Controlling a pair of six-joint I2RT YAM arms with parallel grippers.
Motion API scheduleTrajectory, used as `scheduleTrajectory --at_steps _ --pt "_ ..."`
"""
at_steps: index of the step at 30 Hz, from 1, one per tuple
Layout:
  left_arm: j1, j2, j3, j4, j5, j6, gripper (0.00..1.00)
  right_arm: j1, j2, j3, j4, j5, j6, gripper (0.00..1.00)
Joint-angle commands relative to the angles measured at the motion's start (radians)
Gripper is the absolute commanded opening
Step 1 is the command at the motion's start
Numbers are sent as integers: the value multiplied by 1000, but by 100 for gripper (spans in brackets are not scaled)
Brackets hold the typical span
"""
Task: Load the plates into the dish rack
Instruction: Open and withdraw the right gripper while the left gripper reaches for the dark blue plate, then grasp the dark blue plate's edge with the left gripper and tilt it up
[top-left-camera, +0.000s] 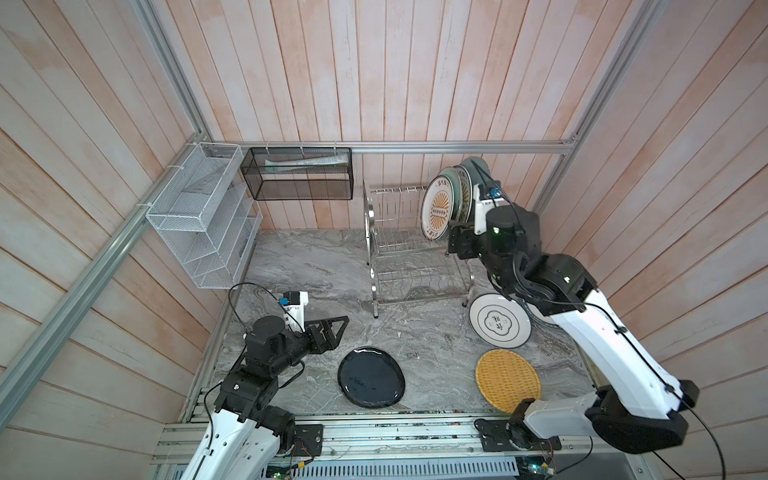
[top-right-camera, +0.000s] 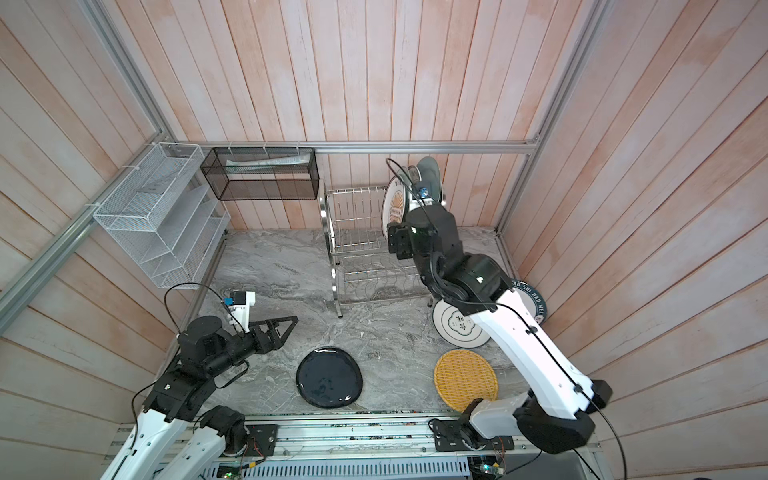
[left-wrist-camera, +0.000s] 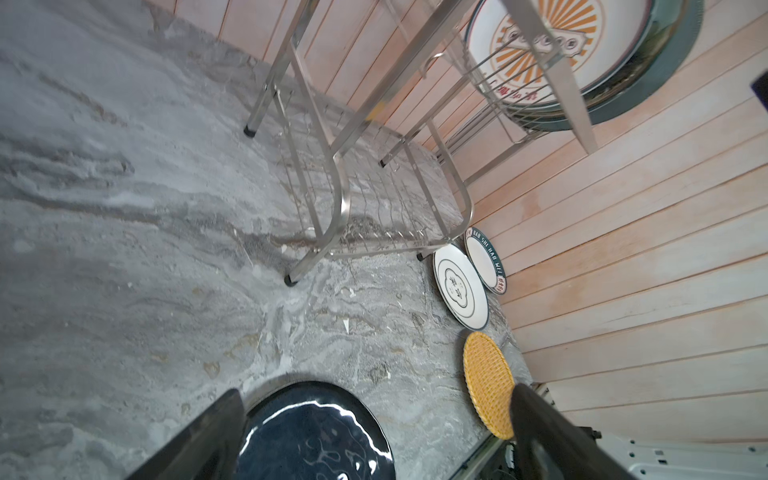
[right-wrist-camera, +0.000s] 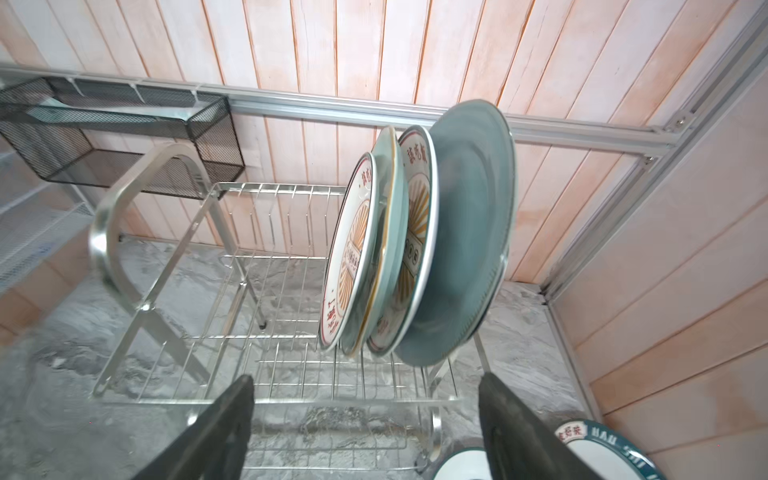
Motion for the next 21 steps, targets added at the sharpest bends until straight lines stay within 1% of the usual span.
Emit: scheduleTrajectory --at_steps 1,5,7,9,11,13,15,17,21 --pt "2 -4 -48 -94 29 -149 100 4 -126 -163 104 -125 74 90" --pt "2 -85 -149 -117 34 -307 99 4 -289 -391 160 -213 146 93" --pt "2 -125 -182 -130 25 -353 97 4 -348 -480 192 -260 176 93" --pt "1 -137 -201 -171 9 -372 95 4 -391 -545 207 -286 201 94" --pt "1 -126 -230 -185 27 -377 92 4 -415 -597 219 -307 214 95" --pt "-3 -99 -257 -178 51 -357 91 4 -430 -640 234 -325 220 98" --pt "-13 -69 -278 -184 56 -346 90 4 -437 -678 253 -349 223 98" --pt "-33 -49 -317 -153 84 -348 87 4 -439 -716 271 -376 229 98" --pt "-97 -32 -378 -114 57 -373 84 4 -452 -794 323 -424 243 98"
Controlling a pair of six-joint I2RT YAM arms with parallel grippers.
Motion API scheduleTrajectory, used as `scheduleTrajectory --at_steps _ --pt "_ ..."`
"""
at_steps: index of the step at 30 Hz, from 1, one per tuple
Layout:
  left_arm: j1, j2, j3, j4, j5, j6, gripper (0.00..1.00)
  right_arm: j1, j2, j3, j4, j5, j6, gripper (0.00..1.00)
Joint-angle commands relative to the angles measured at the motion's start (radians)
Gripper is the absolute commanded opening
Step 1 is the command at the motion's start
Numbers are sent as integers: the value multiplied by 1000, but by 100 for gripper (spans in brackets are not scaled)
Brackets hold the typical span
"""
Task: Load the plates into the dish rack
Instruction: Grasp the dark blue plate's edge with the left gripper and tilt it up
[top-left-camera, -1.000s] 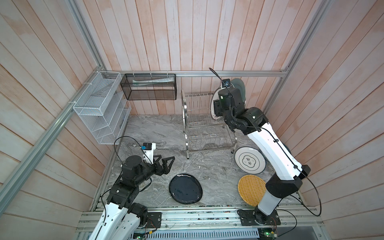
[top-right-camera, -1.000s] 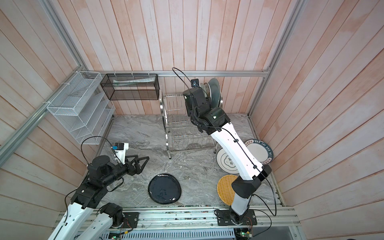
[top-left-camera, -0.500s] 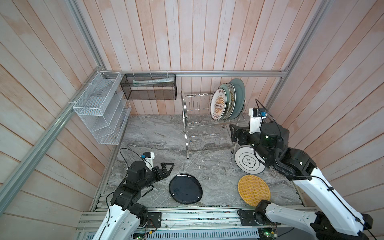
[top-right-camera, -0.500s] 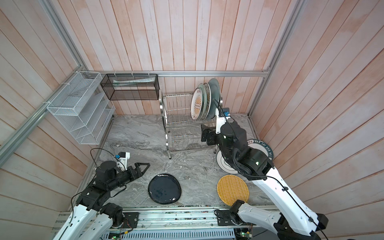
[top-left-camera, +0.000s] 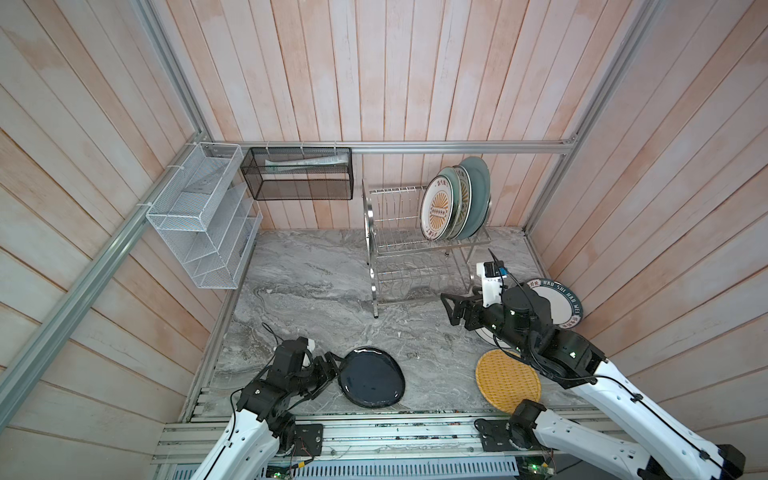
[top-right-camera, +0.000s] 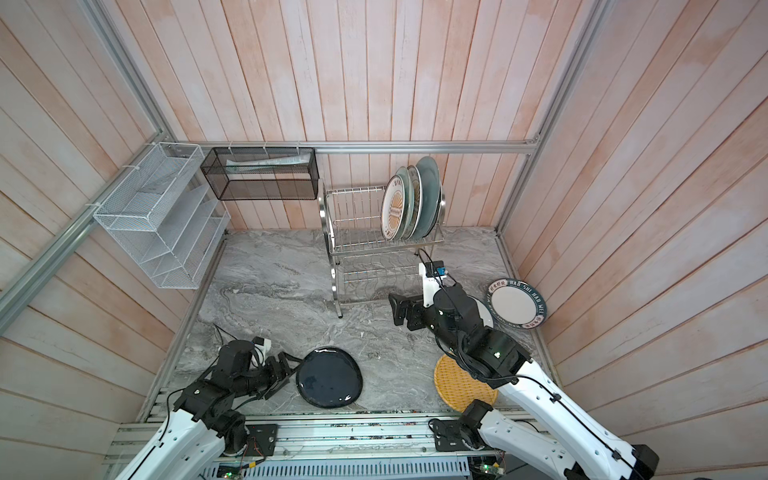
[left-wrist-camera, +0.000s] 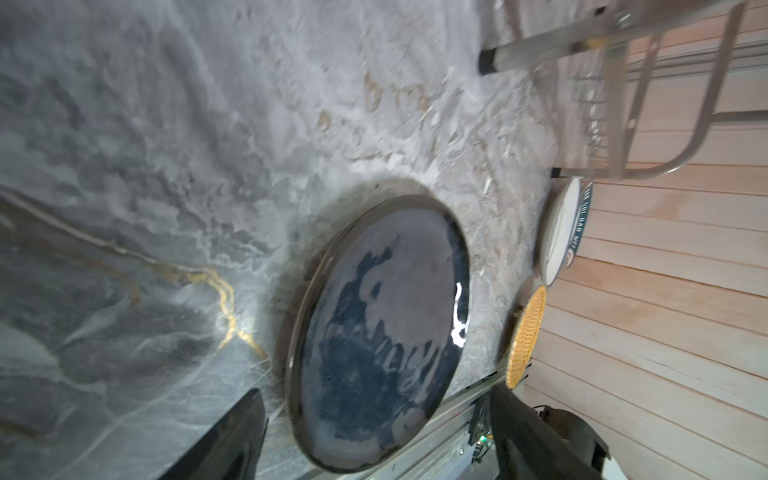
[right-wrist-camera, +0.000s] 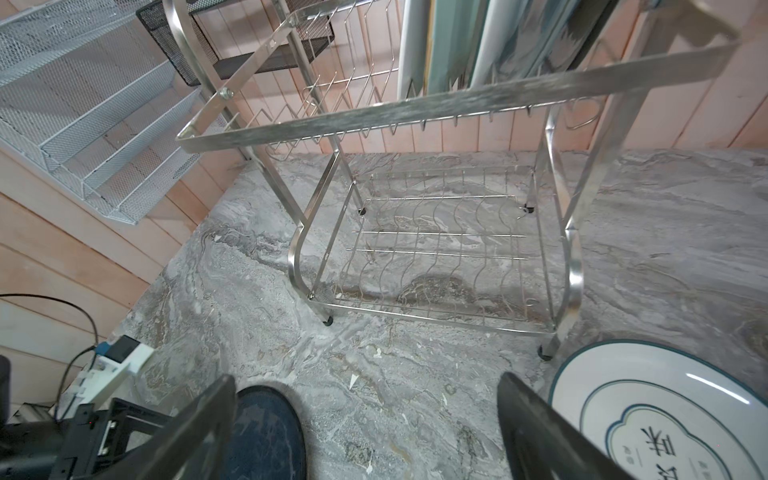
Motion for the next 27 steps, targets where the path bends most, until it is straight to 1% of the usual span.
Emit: scheduleTrajectory --at_steps 1,5,10,13,18,22,27 --pt "-36 11 -49 56 13 -18 82 4 -19 -53 76 -58 30 98" --pt "-44 44 -107 135 61 -12 77 2 -17 -96 103 -76 41 98" --pt "-49 114 -159 251 128 -2 71 2 -5 -113 121 -90 41 98" --pt "-57 151 -190 359 161 -37 67 -1 3 -126 137 -96 43 98" --pt "-93 231 -208 546 162 -102 64 -12 15 -137 157 -112 43 98" --pt "-150 357 -194 709 136 -143 62 -25 18 -147 173 -129 47 98" --pt "-223 585 -149 892 91 -162 59 -37 15 -165 187 -147 60 98"
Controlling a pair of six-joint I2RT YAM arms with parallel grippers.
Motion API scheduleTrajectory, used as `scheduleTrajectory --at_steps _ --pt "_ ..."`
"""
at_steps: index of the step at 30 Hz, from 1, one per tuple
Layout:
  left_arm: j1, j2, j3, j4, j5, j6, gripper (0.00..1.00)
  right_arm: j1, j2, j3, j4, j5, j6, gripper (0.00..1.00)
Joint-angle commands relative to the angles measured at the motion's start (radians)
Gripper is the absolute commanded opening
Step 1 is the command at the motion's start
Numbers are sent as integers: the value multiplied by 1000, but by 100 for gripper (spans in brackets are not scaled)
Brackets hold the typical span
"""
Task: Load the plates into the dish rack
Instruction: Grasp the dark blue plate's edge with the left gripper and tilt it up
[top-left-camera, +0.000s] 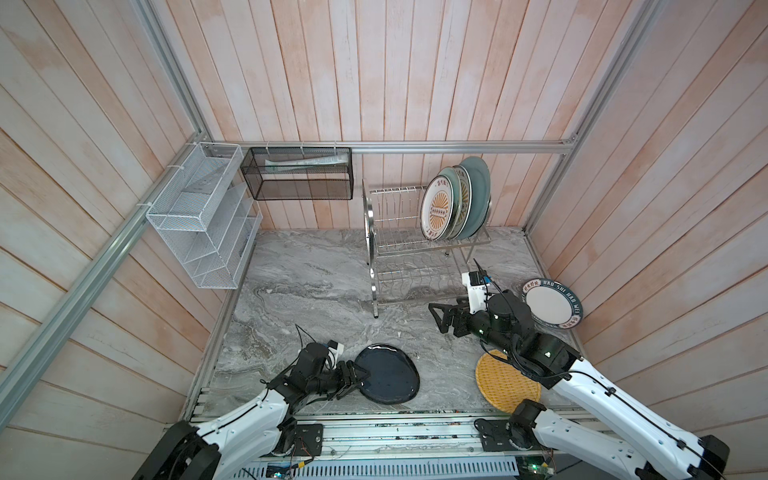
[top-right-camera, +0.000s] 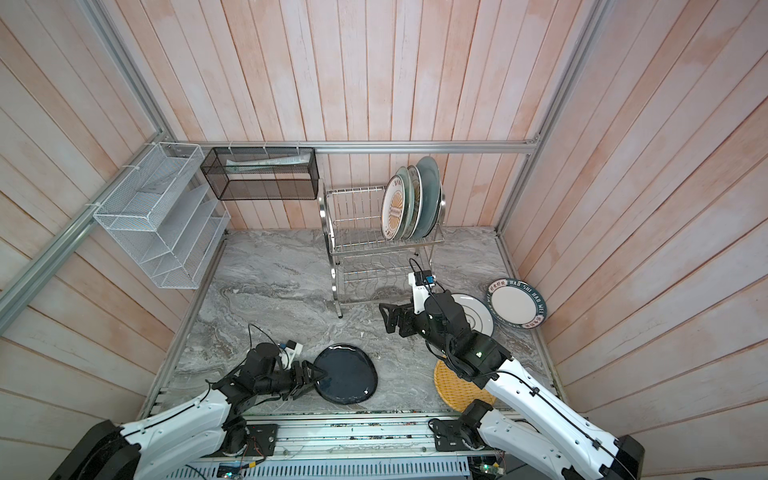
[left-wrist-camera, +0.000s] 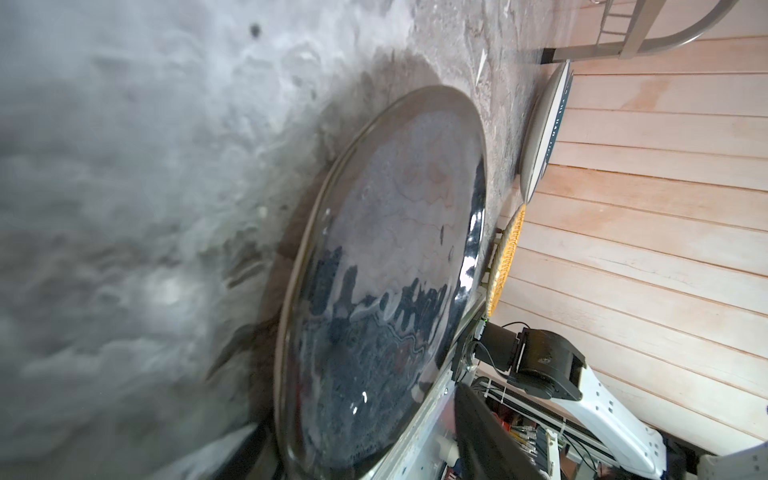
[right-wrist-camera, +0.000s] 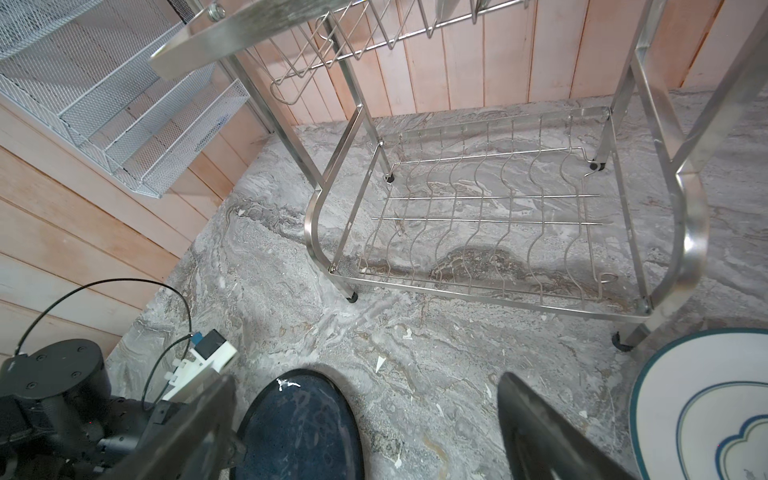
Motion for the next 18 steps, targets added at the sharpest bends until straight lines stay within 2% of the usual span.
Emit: scheduleTrajectory --at_steps 1,8,12,18 --pt "-34 137 5 145 -66 -38 57 -10 -6 -17 28 -25 16 98" --pt "-63 367 37 327 -102 -70 48 -22 -38 -43 25 -50 28 98" --pt "-65 423 44 364 -124 -73 42 -30 -48 -54 22 -58 34 98" --pt "-64 457 49 373 -157 -59 25 -33 -49 -66 33 -71 44 98"
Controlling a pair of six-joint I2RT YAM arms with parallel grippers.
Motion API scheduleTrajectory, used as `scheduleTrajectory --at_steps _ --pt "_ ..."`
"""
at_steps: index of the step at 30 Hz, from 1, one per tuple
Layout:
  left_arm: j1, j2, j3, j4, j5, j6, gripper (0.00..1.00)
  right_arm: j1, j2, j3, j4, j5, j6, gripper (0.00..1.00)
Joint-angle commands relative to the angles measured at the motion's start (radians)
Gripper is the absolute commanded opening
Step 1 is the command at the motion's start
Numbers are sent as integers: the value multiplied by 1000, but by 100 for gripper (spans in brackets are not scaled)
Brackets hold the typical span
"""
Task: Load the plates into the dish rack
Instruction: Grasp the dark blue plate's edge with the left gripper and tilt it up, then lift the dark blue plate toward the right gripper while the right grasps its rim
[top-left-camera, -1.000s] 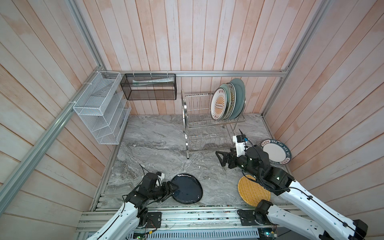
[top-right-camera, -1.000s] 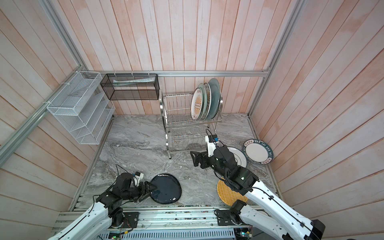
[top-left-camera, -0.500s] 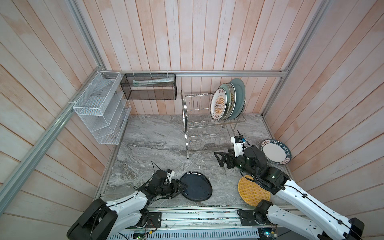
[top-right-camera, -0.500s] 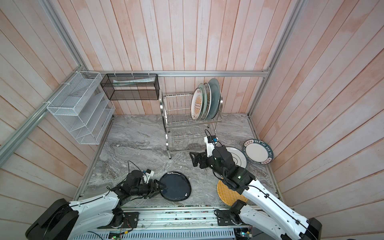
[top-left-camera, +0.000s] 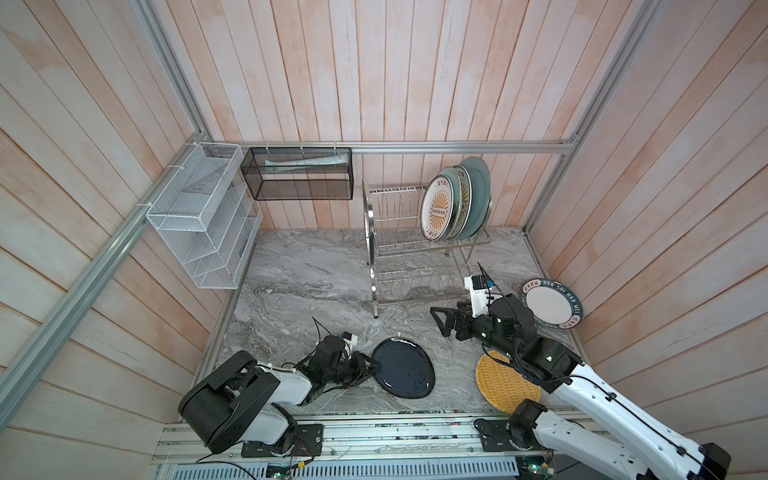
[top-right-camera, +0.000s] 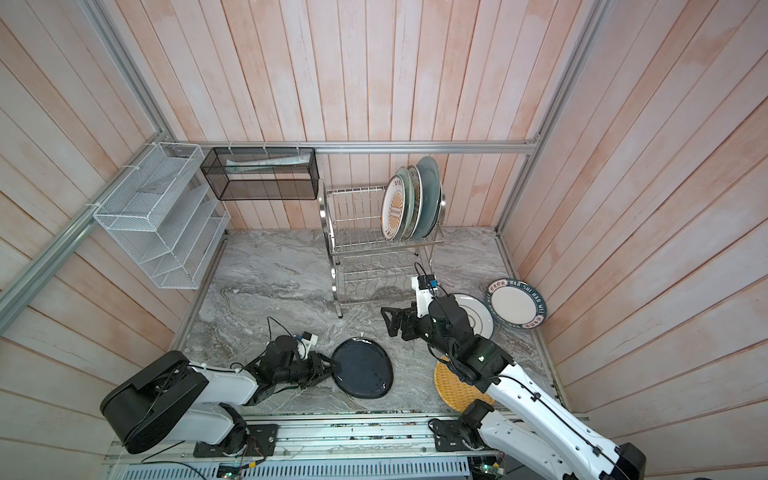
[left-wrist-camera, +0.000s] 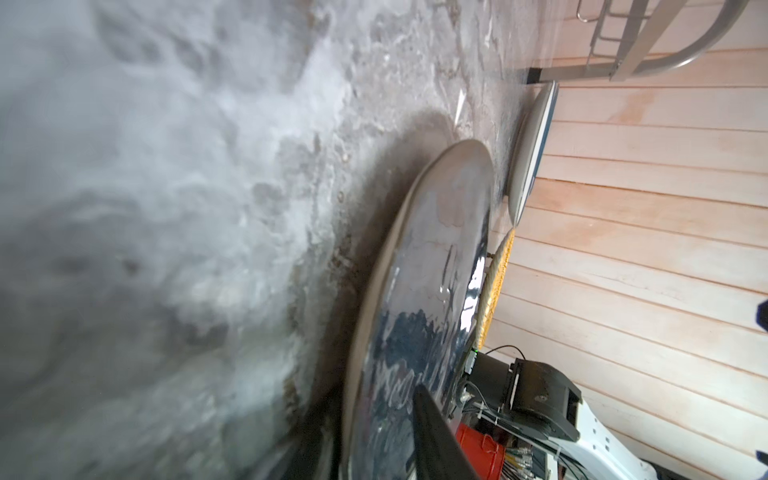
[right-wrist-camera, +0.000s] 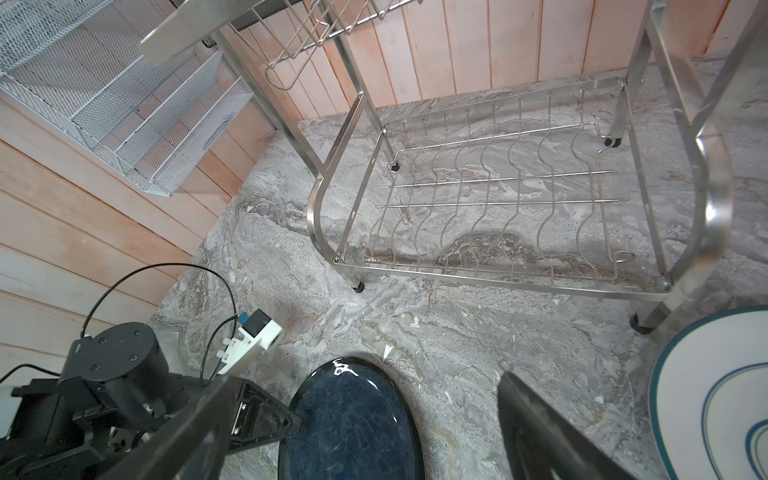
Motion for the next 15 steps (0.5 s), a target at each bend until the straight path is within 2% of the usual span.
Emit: scheduleTrajectory --at_steps 1,8,11,15 --pt "-1 38 -10 -68 -86 13 22 -7 -10 -15 23 -19 13 98" --pt "-1 70 -5 68 -41 -6 0 -7 -14 -36 33 -48 21 98" --pt "-2 54 -2 146 -6 -29 0 -8 -22 -41 30 -64 24 98" --pt "-1 -54 4 122 -7 -35 0 -16 -42 -37 23 -88 23 98"
